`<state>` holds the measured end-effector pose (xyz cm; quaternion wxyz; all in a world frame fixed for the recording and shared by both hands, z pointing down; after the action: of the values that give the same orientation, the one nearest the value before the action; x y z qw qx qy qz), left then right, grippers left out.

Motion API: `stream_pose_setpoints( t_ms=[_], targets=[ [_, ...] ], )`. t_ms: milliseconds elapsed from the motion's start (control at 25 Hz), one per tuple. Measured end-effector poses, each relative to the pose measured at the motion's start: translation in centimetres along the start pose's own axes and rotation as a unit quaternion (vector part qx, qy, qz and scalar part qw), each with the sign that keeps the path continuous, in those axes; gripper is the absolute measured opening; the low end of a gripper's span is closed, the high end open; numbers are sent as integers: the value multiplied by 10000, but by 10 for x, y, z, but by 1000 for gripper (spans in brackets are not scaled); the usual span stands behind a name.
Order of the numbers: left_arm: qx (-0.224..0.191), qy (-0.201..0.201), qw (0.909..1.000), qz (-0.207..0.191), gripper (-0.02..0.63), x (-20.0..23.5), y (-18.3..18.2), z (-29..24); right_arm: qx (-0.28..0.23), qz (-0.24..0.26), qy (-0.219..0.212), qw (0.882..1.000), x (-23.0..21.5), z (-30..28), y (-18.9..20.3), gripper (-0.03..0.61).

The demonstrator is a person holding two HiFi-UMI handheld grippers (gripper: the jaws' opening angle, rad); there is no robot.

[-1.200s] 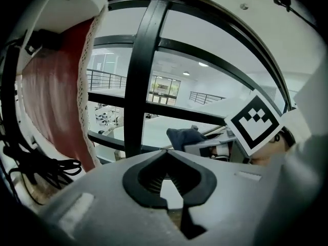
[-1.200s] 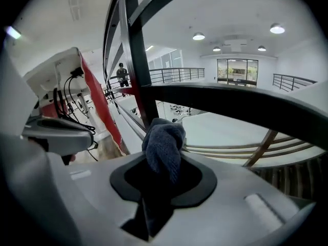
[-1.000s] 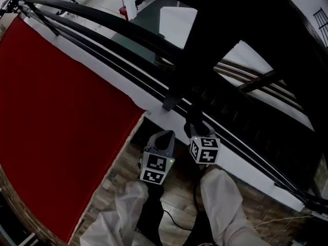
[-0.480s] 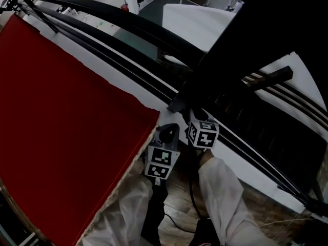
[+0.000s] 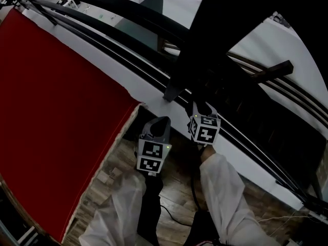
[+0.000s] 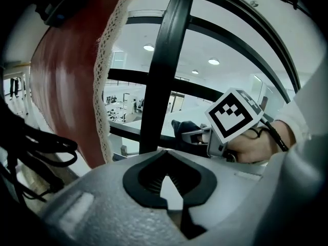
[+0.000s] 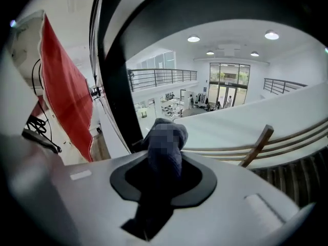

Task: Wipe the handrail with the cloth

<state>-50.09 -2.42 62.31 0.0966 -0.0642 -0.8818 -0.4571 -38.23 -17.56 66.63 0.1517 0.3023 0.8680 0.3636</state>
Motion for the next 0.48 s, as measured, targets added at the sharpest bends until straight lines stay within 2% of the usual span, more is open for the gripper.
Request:
stream_pose_setpoints(
  t_ms=[480],
  targets=[
    [288,276,9992,-94,2,-77,19,-11,149,-127,351,9992,-72,46,38,94]
  ],
)
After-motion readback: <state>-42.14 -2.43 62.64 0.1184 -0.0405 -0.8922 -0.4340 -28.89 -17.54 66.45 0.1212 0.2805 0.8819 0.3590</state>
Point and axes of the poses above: the fingertips, and each gripper's own axes: z backward along the fingers, x to its left, y out of its underside, the point moved 8 cm from there along z, backward along the fingers, and after that the axes turned 2 degrees about y, right-handed, at the moved point
